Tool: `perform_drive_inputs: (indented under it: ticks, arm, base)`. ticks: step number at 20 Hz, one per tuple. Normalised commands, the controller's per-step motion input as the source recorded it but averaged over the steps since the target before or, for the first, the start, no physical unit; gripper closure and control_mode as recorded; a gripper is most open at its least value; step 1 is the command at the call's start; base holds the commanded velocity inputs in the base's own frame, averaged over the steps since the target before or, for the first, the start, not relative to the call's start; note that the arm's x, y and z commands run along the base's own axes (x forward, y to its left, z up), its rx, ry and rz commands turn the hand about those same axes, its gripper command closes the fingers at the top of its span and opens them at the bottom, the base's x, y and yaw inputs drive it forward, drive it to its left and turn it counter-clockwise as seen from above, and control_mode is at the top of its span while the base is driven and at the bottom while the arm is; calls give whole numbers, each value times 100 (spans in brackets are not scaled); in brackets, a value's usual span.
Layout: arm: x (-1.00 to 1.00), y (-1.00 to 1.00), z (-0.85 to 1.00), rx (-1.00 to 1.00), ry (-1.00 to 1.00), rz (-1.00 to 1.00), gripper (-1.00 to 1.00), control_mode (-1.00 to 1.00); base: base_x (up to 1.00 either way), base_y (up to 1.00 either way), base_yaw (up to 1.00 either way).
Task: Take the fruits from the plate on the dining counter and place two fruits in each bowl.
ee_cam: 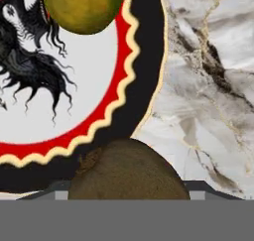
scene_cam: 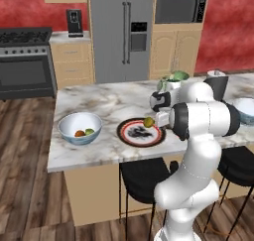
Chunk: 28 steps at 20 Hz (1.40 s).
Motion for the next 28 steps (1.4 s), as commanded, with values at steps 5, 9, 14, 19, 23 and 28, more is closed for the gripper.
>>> perform_drive_inputs:
  ticks: [5,9,14,19,23,28]
  arm:
    - [0,0,0,0,0,0,100,100]
    - [0,0,0,0,0,0,100,100]
    - [0,0,0,0,0,0,100,100]
    - [0,0,0,0,0,0,100,100]
    - [0,0,0,0,0,0,100,100]
    - [0,0,0,0,0,0,100,100]
  base:
    - [0,-80,0]
    - [0,-60,0]
    - [0,-31,-4]
    - [4,-1,-4]
    - [22,0,-1]
    - [47,0,0]
